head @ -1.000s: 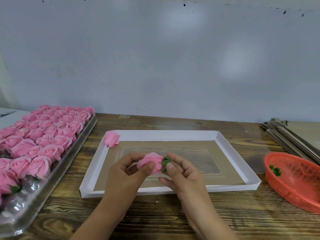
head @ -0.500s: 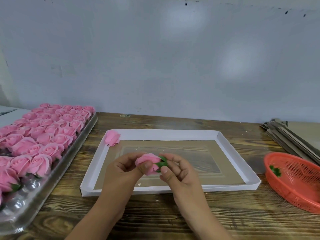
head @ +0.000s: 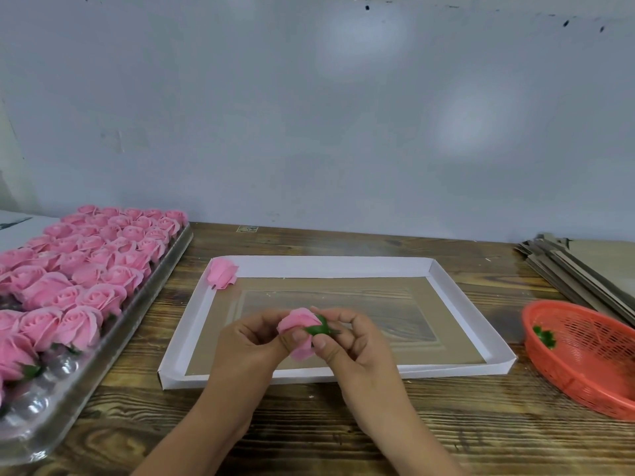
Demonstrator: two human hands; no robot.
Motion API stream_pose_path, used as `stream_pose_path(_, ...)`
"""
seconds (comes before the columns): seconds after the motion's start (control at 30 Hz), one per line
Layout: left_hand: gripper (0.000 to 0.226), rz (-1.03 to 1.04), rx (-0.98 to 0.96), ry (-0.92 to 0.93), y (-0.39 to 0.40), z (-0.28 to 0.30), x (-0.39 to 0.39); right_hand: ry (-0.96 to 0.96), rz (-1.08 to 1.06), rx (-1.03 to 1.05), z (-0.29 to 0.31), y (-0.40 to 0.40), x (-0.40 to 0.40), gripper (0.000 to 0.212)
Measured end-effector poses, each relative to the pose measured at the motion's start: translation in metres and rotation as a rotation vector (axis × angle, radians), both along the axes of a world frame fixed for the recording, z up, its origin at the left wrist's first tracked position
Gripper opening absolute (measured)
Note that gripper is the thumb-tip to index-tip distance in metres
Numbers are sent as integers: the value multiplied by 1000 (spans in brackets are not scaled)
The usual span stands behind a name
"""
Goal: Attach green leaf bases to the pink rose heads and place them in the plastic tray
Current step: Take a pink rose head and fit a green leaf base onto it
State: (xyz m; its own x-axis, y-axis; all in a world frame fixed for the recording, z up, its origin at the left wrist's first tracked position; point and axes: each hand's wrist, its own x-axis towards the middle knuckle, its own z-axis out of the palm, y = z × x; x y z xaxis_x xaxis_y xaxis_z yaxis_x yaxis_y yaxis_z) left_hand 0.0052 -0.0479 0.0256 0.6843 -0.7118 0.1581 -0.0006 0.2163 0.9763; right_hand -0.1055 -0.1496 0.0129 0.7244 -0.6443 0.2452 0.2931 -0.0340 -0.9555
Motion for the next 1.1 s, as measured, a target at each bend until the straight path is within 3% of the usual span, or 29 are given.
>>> stream_pose_path(0.23,19,-5,24,-124,2,3,2,95,39,-40,3,-4,-7,25)
stream_pose_path(0.33,23,11,52,-176,3,3,2,214,22,-93,8,-8,-9,26)
stream_pose_path(0.4,30,5,6,-140,3,4,1,177,-32,-51,9,-7,-8,23)
stream_pose_path(0.43,39,-11,-18,-104,2,4,-1,137,-60,-19,10,-6,-7,21)
stream_pose_path(0.53,100,-85,33,19,-3,2,-8,43,-117,22,9,0,-4,23)
stream_pose_path(0.63,122,-106,22,109,-11,3,-13,72,-174,-103,5,11,0,26)
stream_pose_path(0.7,116,-102,-7,110,-12,5,-14,165,-176,-247,2,18,2,26)
stream_pose_path(0.77,96,-99,-15,71,-11,6,-14,249,-154,-348,2,24,4,28)
stream_pose_path(0.87,48,-24,6,31,-8,4,-13,254,-125,-331,3,27,4,31)
stream_pose_path(0.97,18,0,7,42,-8,3,-13,200,-86,-229,5,28,1,24)
stream_pose_path(1.1,22,-55,-21,90,-7,7,-16,137,-62,-180,4,25,2,31)
